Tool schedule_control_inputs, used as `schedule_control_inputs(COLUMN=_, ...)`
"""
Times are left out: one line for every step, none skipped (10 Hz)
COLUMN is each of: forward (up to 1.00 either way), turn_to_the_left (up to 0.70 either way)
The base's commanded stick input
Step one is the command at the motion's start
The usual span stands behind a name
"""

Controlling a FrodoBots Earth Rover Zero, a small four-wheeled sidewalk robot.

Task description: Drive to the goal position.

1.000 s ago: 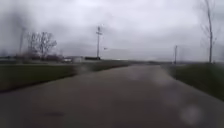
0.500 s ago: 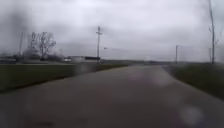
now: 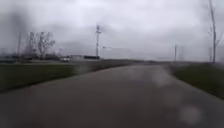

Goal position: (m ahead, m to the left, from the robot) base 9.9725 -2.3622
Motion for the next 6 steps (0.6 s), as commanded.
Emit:
schedule_control_inputs(forward=0.50, turn_to_the_left=-0.51)
schedule_control_inputs(forward=0.50, turn_to_the_left=-0.51)
schedule_control_inputs(forward=0.50, turn_to_the_left=-0.51)
schedule_control_inputs(forward=0.50, turn_to_the_left=-0.51)
schedule_control_inputs(forward=0.50, turn_to_the_left=-0.48)
schedule_control_inputs(forward=0.50, turn_to_the_left=-0.24)
